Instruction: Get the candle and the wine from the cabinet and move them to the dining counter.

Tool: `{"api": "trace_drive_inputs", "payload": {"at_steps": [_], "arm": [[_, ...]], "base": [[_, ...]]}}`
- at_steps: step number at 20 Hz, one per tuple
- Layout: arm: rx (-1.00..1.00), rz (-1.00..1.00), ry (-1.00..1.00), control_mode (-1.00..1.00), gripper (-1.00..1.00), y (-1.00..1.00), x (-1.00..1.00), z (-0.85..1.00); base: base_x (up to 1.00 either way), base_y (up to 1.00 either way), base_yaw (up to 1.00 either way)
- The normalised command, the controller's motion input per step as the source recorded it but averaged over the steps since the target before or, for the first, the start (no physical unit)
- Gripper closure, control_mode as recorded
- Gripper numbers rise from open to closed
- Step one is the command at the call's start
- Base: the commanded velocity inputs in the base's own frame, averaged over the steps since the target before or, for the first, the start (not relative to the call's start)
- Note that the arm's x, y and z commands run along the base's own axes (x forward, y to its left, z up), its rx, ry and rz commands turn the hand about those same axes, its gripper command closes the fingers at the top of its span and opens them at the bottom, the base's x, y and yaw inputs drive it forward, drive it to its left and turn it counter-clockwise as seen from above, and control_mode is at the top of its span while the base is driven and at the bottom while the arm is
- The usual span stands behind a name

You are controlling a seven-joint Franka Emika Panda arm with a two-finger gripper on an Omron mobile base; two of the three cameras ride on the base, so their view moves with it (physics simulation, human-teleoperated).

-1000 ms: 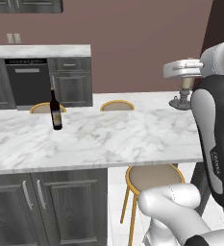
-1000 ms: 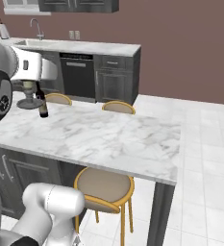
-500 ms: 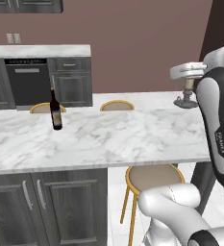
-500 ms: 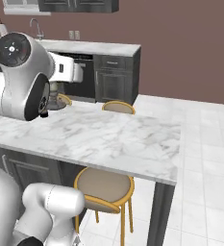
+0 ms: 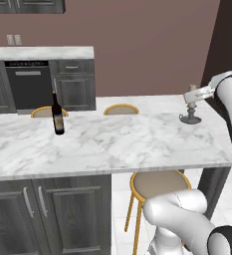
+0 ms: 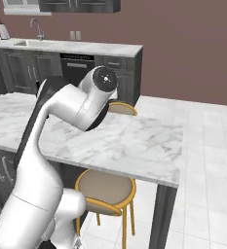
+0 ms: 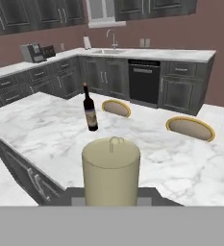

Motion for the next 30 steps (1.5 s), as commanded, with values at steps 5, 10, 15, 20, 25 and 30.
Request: {"api": "trace_drive_inputs", "payload": {"at_steps": [5,10,15,20,25,30], "arm": [[0.01,0.17,0.03,-1.00,1.00,-0.15,0.97,-0.61],[0.00,0.07,0.00,-1.00,1.00,0.00,0.87,-0.53],[0.00,0.03,0.00,-1.00,1.00,0.00,0.80,-0.57],[0.02,0.02,-0.01,-1.00,1.00,-0.01,0.67,-0.60],[0.02,0.01,-0.01,-1.00,1.00,-0.02,0.58,-0.56],[0.03,0.00,0.00,-1.00,1.00,0.00,0.48,-0.48]], "base": [[0.00,0.00,0.00],[0.00,0.00,0.00],[0.00,0.00,0.00],[0.00,0.00,0.00],[0.00,0.00,0.00],[0.00,0.00,0.00]]}}
